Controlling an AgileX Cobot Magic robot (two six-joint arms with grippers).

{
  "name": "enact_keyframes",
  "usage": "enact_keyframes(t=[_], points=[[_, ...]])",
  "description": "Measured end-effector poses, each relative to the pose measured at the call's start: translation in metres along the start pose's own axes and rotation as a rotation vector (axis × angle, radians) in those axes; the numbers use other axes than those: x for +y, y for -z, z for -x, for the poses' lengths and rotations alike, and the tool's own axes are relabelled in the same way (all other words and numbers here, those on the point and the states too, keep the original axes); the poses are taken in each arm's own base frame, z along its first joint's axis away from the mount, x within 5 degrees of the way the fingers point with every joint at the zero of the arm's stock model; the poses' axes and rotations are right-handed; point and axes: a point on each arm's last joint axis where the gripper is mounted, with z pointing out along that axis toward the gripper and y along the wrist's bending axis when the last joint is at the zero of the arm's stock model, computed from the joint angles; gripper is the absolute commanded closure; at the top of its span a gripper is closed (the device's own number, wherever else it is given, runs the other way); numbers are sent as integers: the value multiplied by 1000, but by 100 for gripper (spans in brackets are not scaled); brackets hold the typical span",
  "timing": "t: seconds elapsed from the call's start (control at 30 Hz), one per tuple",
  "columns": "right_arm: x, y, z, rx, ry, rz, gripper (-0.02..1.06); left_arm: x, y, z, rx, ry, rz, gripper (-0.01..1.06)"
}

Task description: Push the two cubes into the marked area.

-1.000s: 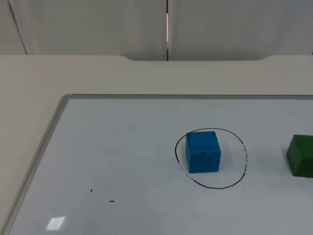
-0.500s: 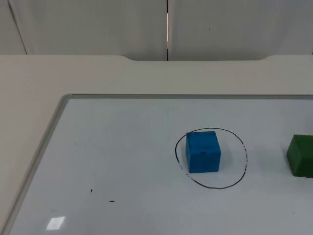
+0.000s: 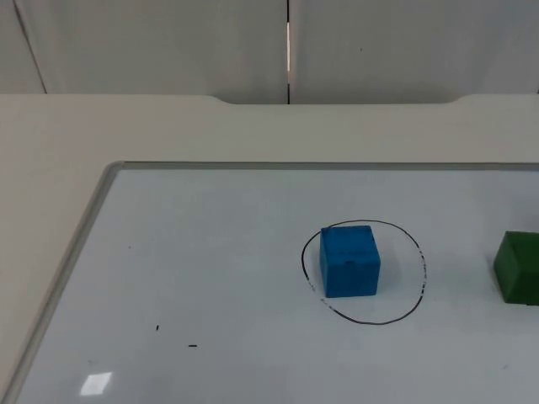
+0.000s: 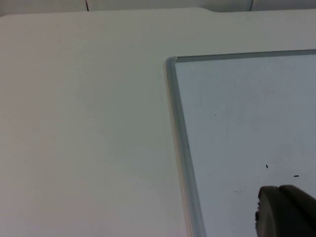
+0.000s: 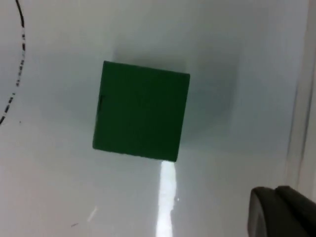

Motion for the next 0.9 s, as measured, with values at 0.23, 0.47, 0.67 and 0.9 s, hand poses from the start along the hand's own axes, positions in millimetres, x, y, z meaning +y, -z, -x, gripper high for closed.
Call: enact_keyframes(t=[0.23,0.47,0.67,0.9], points=[[1,-44,3,55,-31,-2,105,0,0,0,0,0,0,105],[1,-70,2,81,-52,-3,105,0,0,0,-1,0,0,105],[3,-86,4,60,-103,16,105,0,0,0,-1,0,1,105],[4,-86,7,34,-124,26,105,0,0,0,0,-1,2,105]])
